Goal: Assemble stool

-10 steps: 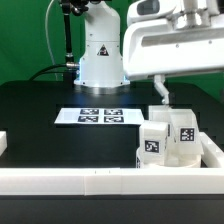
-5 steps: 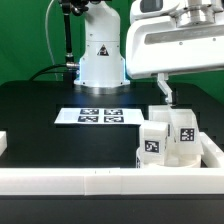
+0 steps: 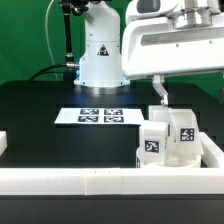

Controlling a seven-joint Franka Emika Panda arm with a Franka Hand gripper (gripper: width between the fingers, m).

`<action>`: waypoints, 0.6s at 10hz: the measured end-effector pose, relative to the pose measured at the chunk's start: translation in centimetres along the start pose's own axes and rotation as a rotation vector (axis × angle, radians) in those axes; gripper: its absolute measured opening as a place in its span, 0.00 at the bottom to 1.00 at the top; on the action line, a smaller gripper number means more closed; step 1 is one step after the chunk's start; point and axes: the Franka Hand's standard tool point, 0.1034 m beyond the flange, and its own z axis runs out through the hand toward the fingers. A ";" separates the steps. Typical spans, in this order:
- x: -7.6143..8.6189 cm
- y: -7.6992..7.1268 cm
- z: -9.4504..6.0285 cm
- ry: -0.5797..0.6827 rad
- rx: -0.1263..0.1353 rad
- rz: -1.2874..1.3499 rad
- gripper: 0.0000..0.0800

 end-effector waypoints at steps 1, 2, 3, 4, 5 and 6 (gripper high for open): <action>-0.5 -0.1 0.1 -0.092 0.007 0.004 0.81; -0.4 0.0 0.0 -0.143 0.008 -0.017 0.81; -0.6 0.5 0.2 -0.206 0.001 -0.059 0.81; -0.7 1.0 0.2 -0.268 -0.007 -0.100 0.81; -0.5 1.2 -0.1 -0.338 -0.012 -0.118 0.81; 0.0 0.8 -0.1 -0.352 -0.009 -0.124 0.81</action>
Offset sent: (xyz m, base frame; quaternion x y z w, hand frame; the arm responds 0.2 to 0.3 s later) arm 0.0048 -0.0185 -0.0020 -0.0286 -0.1165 -0.1254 0.9848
